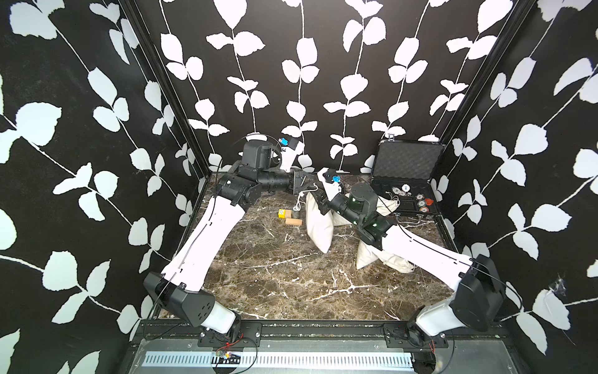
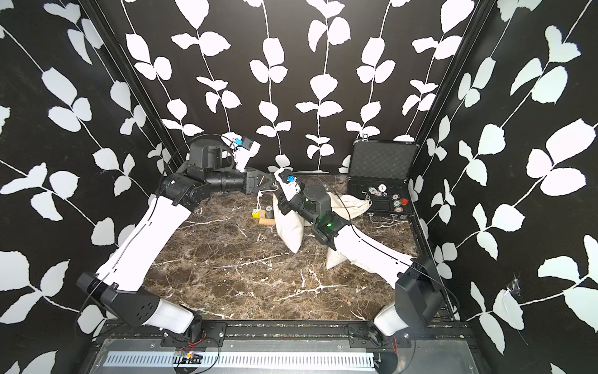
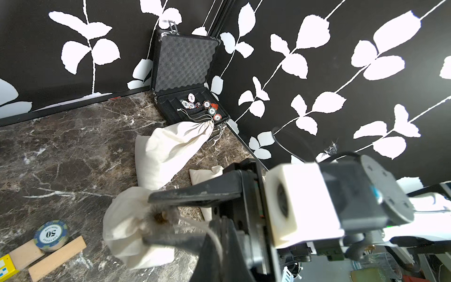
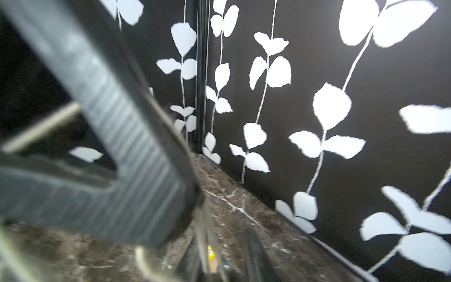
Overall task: Close the soil bag
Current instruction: Frap the soil bag at the center of the board.
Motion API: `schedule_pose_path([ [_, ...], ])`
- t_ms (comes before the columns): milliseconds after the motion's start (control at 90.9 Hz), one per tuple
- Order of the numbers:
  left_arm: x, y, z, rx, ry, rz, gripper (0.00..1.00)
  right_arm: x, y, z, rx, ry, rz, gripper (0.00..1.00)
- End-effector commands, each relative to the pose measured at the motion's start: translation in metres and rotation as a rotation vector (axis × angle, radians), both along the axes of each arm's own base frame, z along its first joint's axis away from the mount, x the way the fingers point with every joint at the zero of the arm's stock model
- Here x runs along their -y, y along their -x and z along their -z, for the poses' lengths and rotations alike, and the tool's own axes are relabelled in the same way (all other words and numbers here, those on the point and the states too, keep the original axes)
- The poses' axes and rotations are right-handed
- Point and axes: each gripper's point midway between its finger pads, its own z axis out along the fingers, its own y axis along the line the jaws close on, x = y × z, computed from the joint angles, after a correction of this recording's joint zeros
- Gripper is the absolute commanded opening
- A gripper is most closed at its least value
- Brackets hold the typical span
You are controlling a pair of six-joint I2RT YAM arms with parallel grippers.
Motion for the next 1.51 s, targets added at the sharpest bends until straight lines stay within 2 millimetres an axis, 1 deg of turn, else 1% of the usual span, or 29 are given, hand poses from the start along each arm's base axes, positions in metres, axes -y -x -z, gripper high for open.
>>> schedule_pose_path([
  [0, -0.019, 0.041, -0.095, 0.267, 0.162, 0.017, 0.00, 0.034, -0.034, 0.052, -0.047, 0.131, 0.180, 0.18],
  [22, -0.022, 0.044, -0.101, 0.282, 0.167, 0.011, 0.00, 0.042, -0.040, 0.064, -0.063, 0.152, 0.206, 0.17],
  [110, -0.029, 0.056, -0.117, 0.321, 0.186, 0.007, 0.00, 0.078, -0.057, 0.125, -0.174, 0.245, 0.305, 0.16],
  [132, -0.031, 0.058, -0.120, 0.327, 0.189, 0.003, 0.00, 0.087, -0.060, 0.136, -0.196, 0.260, 0.325, 0.16],
  [154, -0.033, 0.060, -0.123, 0.335, 0.192, -0.003, 0.00, 0.095, -0.061, 0.150, -0.220, 0.279, 0.344, 0.16],
  [187, -0.036, 0.061, -0.125, 0.343, 0.194, -0.015, 0.00, 0.106, -0.062, 0.165, -0.248, 0.302, 0.368, 0.16],
  [209, -0.038, 0.061, -0.127, 0.350, 0.195, -0.024, 0.00, 0.114, -0.063, 0.187, -0.285, 0.340, 0.384, 0.17],
  [220, -0.038, 0.062, -0.128, 0.352, 0.196, -0.026, 0.00, 0.116, -0.062, 0.193, -0.293, 0.349, 0.389, 0.17],
  [231, -0.039, 0.061, -0.128, 0.352, 0.195, -0.028, 0.00, 0.116, -0.062, 0.193, -0.293, 0.349, 0.389, 0.17],
  [242, -0.039, 0.061, -0.129, 0.356, 0.196, -0.032, 0.00, 0.120, -0.061, 0.201, -0.307, 0.368, 0.397, 0.18],
  [253, -0.040, 0.061, -0.130, 0.357, 0.197, -0.035, 0.00, 0.122, -0.061, 0.205, -0.314, 0.376, 0.402, 0.18],
  [341, -0.042, 0.063, -0.139, 0.368, 0.213, -0.036, 0.00, 0.131, -0.057, 0.218, -0.344, 0.439, 0.417, 0.20],
  [396, -0.043, 0.065, -0.146, 0.380, 0.221, -0.034, 0.00, 0.134, -0.057, 0.217, -0.354, 0.461, 0.431, 0.22],
  [495, -0.044, 0.065, -0.154, 0.389, 0.216, -0.038, 0.00, 0.145, -0.058, 0.216, -0.397, 0.482, 0.490, 0.23],
  [550, -0.046, 0.066, -0.155, 0.390, 0.210, -0.045, 0.00, 0.148, -0.059, 0.222, -0.421, 0.485, 0.511, 0.23],
  [704, -0.051, 0.064, -0.153, 0.385, 0.197, -0.074, 0.00, 0.153, -0.059, 0.247, -0.508, 0.491, 0.549, 0.23],
  [803, -0.057, 0.062, -0.152, 0.383, 0.194, -0.096, 0.00, 0.158, -0.055, 0.259, -0.561, 0.516, 0.569, 0.19],
  [847, -0.057, 0.060, -0.148, 0.377, 0.186, -0.101, 0.00, 0.159, -0.052, 0.259, -0.567, 0.512, 0.567, 0.17],
  [891, -0.057, 0.057, -0.139, 0.359, 0.170, -0.105, 0.00, 0.159, -0.049, 0.258, -0.569, 0.507, 0.556, 0.15],
  [946, -0.061, 0.047, -0.126, 0.339, 0.148, -0.151, 0.00, 0.155, -0.043, 0.256, -0.585, 0.495, 0.522, 0.14],
  [1089, -0.057, 0.037, -0.094, 0.272, 0.126, -0.147, 0.00, 0.116, -0.014, 0.253, -0.646, 0.429, 0.299, 0.17],
  [1155, -0.053, 0.032, -0.079, 0.239, 0.111, -0.135, 0.00, 0.100, -0.003, 0.250, -0.628, 0.414, 0.239, 0.24],
  [1177, -0.051, 0.029, -0.073, 0.226, 0.106, -0.134, 0.00, 0.095, -0.002, 0.249, -0.616, 0.406, 0.224, 0.26],
  [1210, -0.047, 0.031, -0.067, 0.208, 0.109, -0.103, 0.00, 0.088, 0.000, 0.246, -0.602, 0.390, 0.204, 0.28],
  [1232, -0.045, 0.030, -0.062, 0.196, 0.108, -0.092, 0.00, 0.085, 0.000, 0.232, -0.573, 0.361, 0.193, 0.31],
  [1298, -0.039, 0.024, -0.048, 0.163, 0.102, -0.074, 0.00, 0.076, -0.002, 0.213, -0.532, 0.308, 0.170, 0.38],
  [1353, -0.035, 0.020, -0.039, 0.138, 0.101, -0.058, 0.00, 0.064, 0.000, 0.195, -0.501, 0.269, 0.118, 0.43],
  [1419, -0.031, 0.018, -0.034, 0.121, 0.105, -0.041, 0.00, 0.048, 0.006, 0.169, -0.442, 0.228, 0.038, 0.50],
  [1496, -0.028, 0.017, -0.034, 0.121, 0.112, -0.029, 0.00, 0.033, 0.011, 0.137, -0.357, 0.183, -0.014, 0.59],
])
